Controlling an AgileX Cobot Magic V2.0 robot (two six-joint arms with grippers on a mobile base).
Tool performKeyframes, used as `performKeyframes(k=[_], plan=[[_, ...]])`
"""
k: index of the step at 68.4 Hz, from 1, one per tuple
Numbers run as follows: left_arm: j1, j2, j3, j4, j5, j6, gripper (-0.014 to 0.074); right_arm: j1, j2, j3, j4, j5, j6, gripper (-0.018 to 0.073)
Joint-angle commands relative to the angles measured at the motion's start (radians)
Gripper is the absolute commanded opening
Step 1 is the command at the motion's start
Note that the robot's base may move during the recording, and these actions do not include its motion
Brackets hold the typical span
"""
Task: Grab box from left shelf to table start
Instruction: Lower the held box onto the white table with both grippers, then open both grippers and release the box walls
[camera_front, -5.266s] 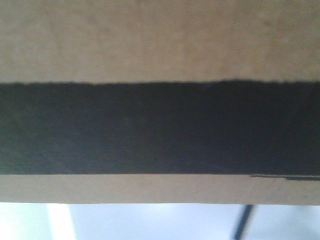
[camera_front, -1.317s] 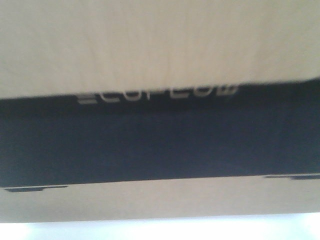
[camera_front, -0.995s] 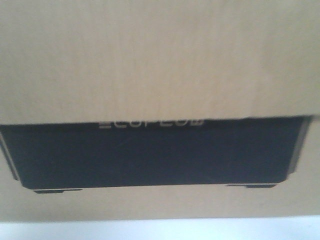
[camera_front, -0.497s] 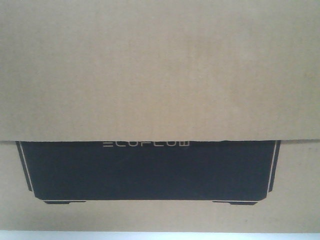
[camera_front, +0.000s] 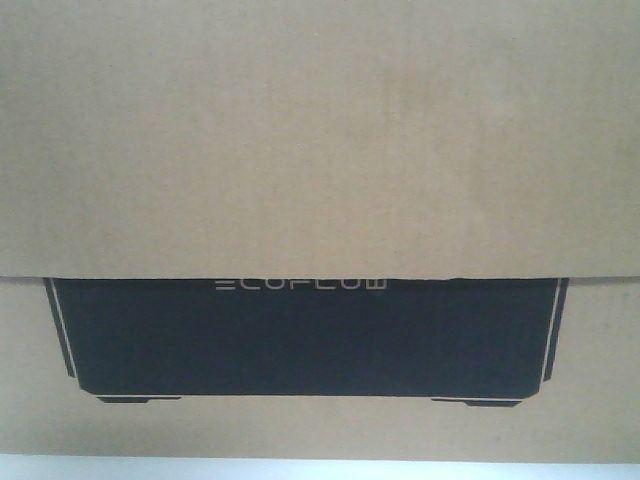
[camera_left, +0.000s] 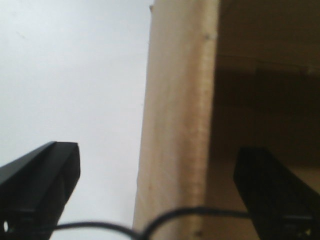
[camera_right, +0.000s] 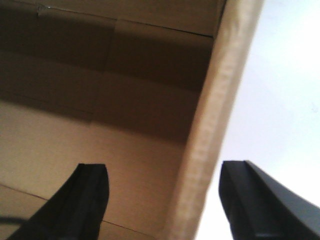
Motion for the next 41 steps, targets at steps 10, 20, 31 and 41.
performKeyframes(k=[10, 20, 31, 41], plan=[[-0.004, -0.089, -0.141, -0.006, 0.039, 0.040, 0.0550, -0.001, -0.117, -0.041, -0.036, -0.078, -0.010, 0.0562], [-0.004, -0.196, -0.180, -0.004, 0.041, 0.059, 0.0549, -0.001, -0.209, -0.041, -0.046, -0.103, -0.010, 0.0554], [-0.004, -0.360, -0.141, 0.067, 0.023, 0.085, 0.0468, -0.001, -0.334, -0.036, -0.046, -0.121, 0.006, 0.0398], [-0.004, -0.523, 0.016, 0.133, -0.068, 0.085, 0.0284, -0.001, -0.465, 0.021, -0.061, -0.163, 0.006, 0.0102]])
